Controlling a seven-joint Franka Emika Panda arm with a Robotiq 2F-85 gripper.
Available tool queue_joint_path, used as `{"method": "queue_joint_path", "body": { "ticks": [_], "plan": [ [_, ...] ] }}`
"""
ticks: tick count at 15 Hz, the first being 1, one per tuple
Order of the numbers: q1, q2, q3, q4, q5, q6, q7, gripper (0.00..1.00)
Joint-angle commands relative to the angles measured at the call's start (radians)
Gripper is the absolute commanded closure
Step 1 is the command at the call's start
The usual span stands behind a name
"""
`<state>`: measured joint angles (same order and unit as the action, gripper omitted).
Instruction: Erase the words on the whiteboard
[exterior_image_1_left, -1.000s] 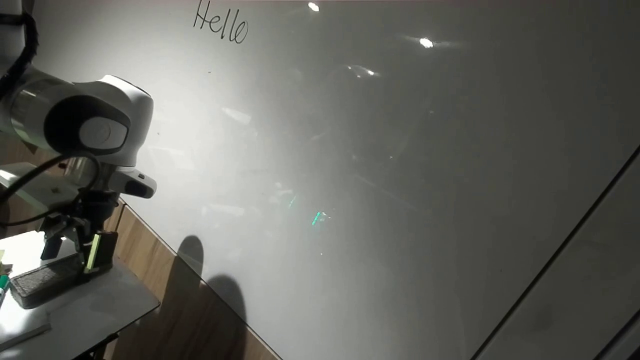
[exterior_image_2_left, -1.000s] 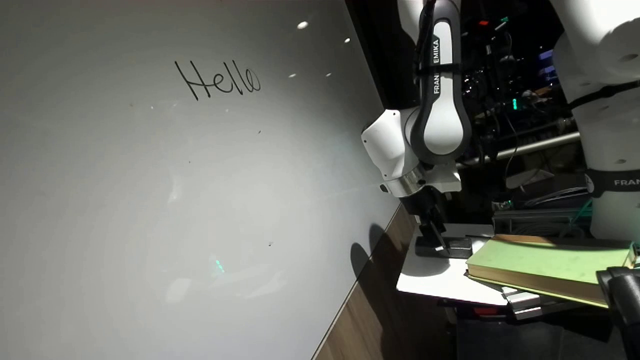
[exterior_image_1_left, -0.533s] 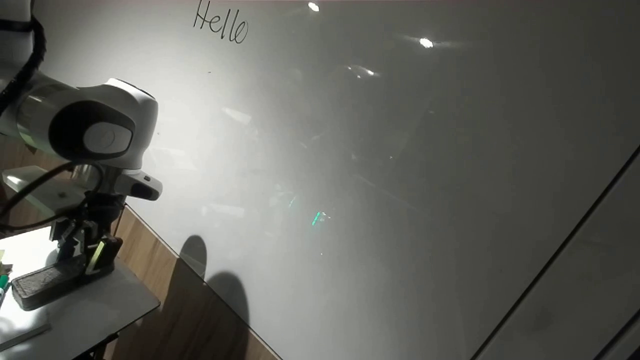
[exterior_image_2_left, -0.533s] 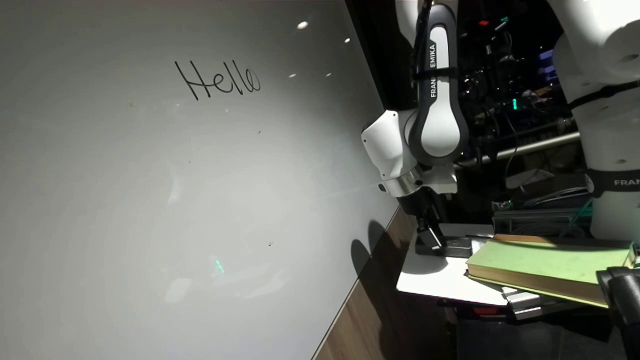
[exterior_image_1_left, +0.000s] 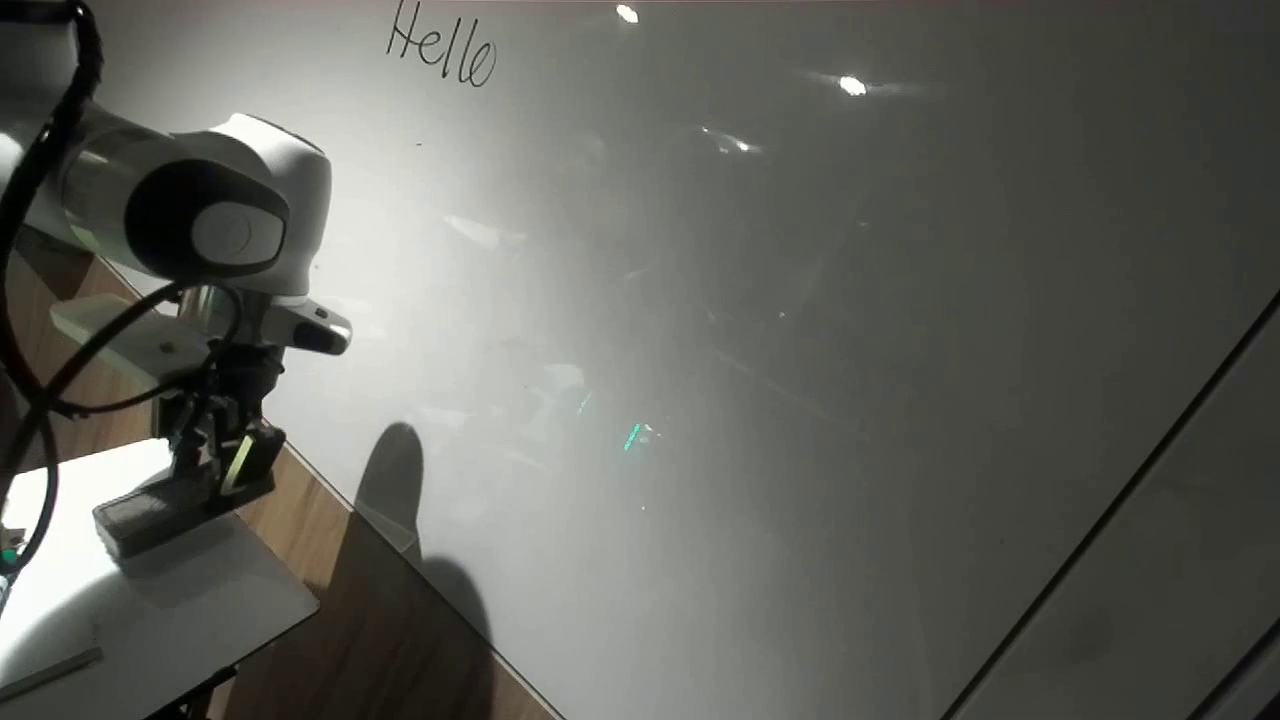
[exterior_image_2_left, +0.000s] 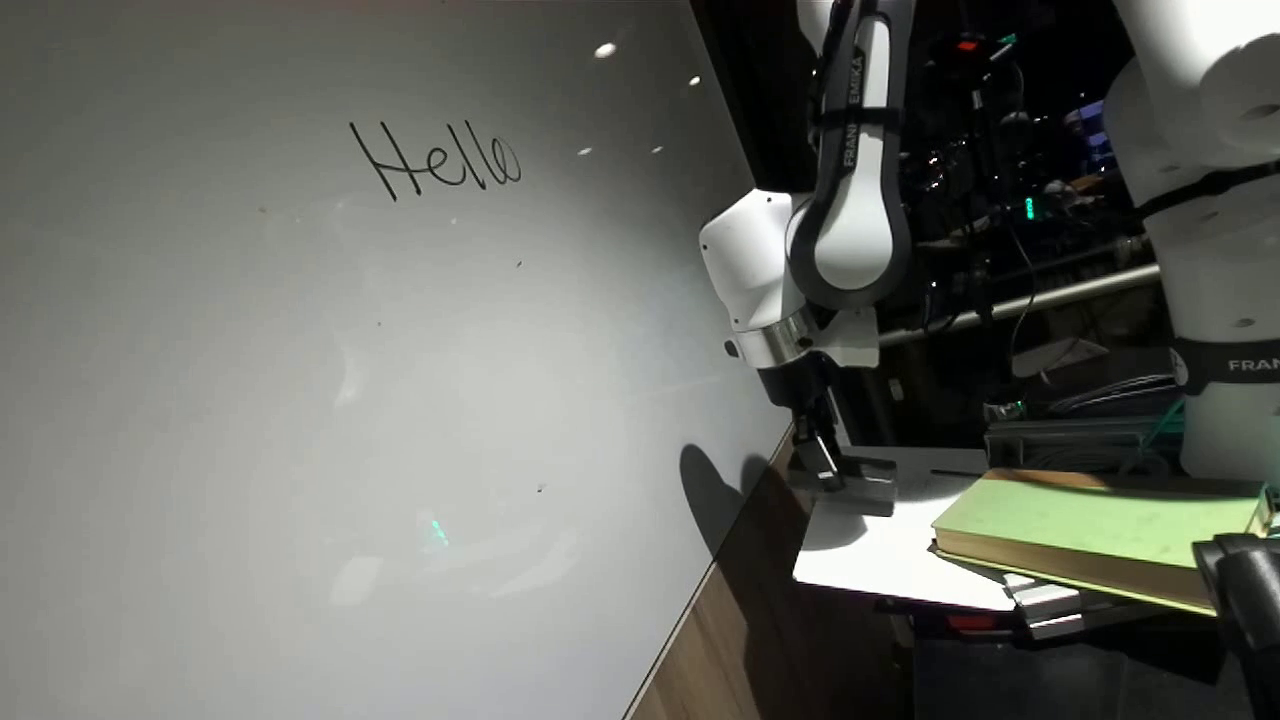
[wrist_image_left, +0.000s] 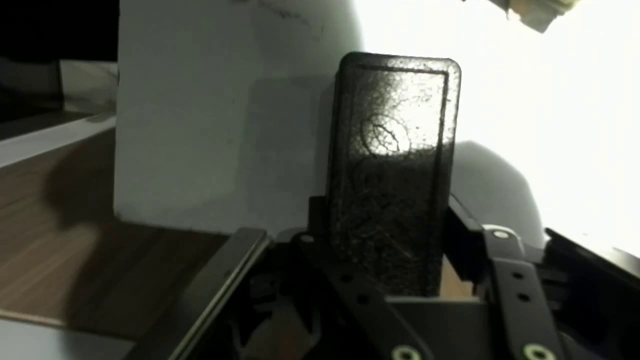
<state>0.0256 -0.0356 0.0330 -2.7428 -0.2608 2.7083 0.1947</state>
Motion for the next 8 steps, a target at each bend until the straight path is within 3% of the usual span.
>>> {"method": "queue_joint_path", "body": {
  "ticks": [1, 5, 8],
  "plan": [
    [0.018, -0.237, 0.013, -0.067, 0.088, -0.020, -0.066, 0.69],
    [0.037, -0.427, 0.014, 0.002, 0.171, -0.108, -0.108, 0.69],
    [0.034, -0.502, 0.017, 0.098, 0.183, -0.168, -0.113, 0.69]
  ]
}}
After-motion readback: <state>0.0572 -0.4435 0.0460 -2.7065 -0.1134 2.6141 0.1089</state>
